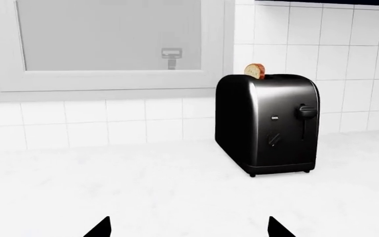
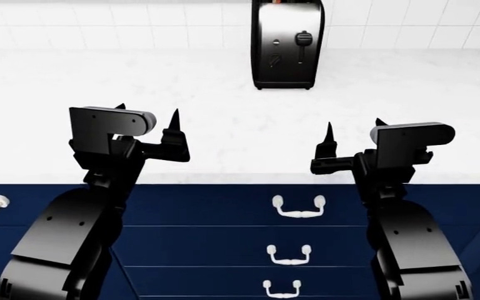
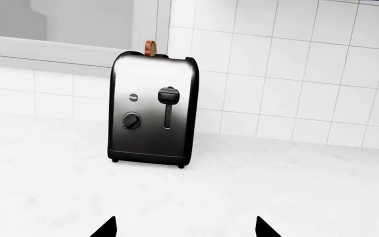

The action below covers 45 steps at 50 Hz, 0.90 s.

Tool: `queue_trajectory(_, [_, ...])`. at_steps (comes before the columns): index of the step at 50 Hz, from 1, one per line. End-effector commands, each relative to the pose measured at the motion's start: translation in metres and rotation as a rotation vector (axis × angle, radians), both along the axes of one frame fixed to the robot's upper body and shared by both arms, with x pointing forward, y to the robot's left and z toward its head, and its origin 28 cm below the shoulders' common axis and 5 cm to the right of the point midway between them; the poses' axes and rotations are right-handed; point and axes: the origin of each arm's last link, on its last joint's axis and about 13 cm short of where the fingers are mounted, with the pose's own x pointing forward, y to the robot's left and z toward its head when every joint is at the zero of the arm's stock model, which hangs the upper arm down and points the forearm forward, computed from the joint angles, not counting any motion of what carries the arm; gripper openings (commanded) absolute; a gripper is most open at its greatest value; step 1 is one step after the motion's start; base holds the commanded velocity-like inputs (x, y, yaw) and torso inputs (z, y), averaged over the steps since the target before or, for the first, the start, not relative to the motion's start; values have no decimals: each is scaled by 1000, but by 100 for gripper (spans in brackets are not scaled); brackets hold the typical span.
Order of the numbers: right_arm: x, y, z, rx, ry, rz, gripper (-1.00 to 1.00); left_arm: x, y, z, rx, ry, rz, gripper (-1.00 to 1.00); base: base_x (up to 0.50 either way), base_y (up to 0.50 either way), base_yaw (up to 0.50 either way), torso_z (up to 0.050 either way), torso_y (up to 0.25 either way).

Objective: Push down the lever of the toaster to turn it on.

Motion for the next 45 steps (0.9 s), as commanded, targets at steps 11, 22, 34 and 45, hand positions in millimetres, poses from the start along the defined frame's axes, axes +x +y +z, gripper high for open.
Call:
queue_trajectory(11, [-1, 1, 4, -3, 0, -1, 100, -1, 1, 0, -4, -2, -1, 100, 255, 0, 0, 0, 0])
queue_trajectory(22, [-1, 0, 5, -1, 1, -3, 100, 0, 1, 0, 0, -2, 0, 100, 255, 0, 0, 0, 0])
queue_trajectory(34, [1, 0, 0, -2, 4, -3, 100, 1, 1, -1, 1, -3, 2, 100, 257, 0, 0, 0, 0])
queue_trajectory(45, [2, 0, -1, -2, 2, -3, 100, 1, 1, -2, 1, -4, 2, 100, 257, 0, 0, 0, 0])
